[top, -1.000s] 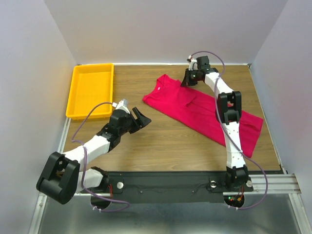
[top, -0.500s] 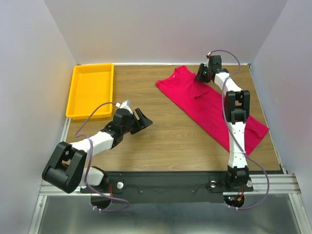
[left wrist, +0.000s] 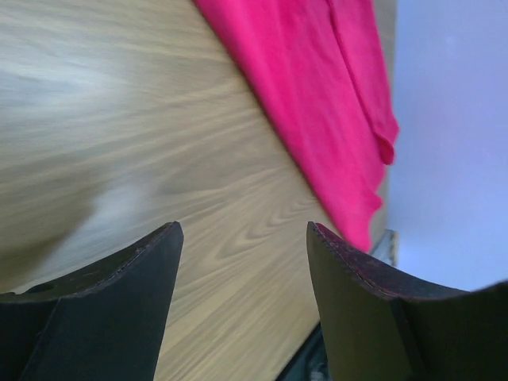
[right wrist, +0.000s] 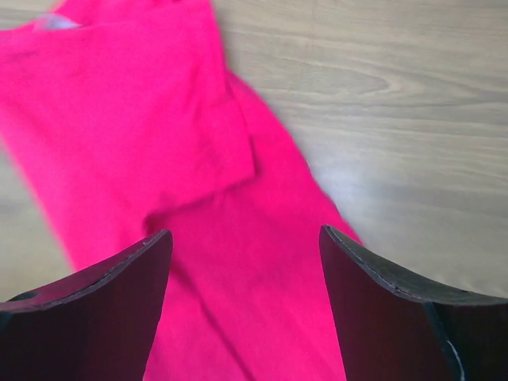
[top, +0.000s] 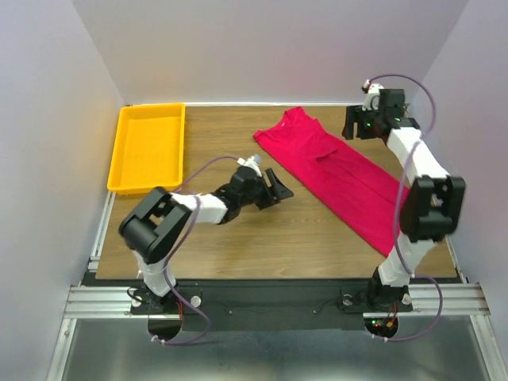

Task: Fold and stack the t-shirts
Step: Fold the tshirt

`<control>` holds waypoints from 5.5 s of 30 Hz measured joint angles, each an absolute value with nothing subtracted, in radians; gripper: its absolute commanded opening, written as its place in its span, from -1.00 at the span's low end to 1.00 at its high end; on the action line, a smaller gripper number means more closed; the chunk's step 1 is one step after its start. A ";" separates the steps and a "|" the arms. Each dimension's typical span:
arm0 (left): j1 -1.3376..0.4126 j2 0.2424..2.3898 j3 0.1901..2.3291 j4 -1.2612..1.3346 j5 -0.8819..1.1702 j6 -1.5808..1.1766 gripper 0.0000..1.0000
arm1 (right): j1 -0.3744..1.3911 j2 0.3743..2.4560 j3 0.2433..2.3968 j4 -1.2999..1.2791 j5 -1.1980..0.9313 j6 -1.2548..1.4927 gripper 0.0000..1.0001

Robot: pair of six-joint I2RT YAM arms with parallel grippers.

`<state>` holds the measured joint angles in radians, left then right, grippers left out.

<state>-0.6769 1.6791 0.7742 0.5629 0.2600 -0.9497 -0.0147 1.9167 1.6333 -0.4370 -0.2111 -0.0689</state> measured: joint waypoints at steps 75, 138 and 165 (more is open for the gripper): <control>-0.515 1.592 0.916 -0.108 0.338 -0.403 0.23 | -0.315 1.369 1.036 -0.480 -0.752 -0.263 0.72; -0.287 2.504 2.015 0.044 0.438 -0.628 0.01 | -0.188 1.621 1.001 -0.687 -0.791 -0.533 0.58; -0.228 2.639 2.197 0.008 0.485 -0.707 -1.00 | -0.188 1.616 1.000 -0.683 -0.781 -0.530 0.57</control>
<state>-0.2276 2.6389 2.1967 0.0082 0.4854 -0.7067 -0.1883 1.6157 0.9997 -0.6834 -0.7811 -0.5301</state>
